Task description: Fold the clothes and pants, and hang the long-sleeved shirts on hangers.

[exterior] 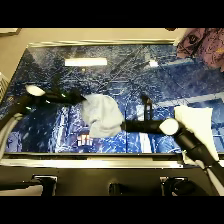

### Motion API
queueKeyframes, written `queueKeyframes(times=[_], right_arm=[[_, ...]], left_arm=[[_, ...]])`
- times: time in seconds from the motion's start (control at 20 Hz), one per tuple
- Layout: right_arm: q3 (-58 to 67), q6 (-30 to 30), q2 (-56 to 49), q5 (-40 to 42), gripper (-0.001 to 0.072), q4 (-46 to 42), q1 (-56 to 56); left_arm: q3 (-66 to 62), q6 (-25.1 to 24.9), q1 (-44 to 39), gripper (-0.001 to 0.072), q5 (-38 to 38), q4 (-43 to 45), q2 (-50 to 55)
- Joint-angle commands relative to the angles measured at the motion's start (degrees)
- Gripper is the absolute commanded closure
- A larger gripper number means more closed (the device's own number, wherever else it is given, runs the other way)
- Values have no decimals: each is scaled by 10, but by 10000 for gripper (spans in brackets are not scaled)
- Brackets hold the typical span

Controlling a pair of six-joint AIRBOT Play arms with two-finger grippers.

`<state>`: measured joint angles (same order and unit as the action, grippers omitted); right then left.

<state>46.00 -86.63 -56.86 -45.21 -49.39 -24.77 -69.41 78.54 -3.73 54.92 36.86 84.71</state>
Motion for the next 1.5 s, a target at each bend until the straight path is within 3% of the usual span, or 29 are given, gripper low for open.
queueKeyframes(times=[0.0,0.3,0.4,0.6,0.7,0.95,1.15,1.25,1.45], right_arm=[[201,-72,11,-33,681,-199,0],[511,-44,45,-186,680,-254,0],[548,-47,73,-207,680,-243,0],[555,-79,112,-219,680,-215,0],[554,-79,106,-230,680,-229,0],[549,-55,10,-236,681,-299,0],[506,-47,-131,-204,680,-275,0],[482,-47,-214,-166,680,-271,0],[477,-92,-375,-81,680,-269,0]], left_arm=[[-113,31,63,696,66,117,-95],[-291,61,136,694,174,213,-309],[-299,77,143,694,173,218,-386],[-299,178,143,694,204,292,-480],[-298,179,143,695,208,308,-484],[-254,132,137,694,207,257,-379],[-177,83,75,694,190,237,-221],[-140,54,31,694,138,237,-123],[-131,54,-19,693,37,229,73]])
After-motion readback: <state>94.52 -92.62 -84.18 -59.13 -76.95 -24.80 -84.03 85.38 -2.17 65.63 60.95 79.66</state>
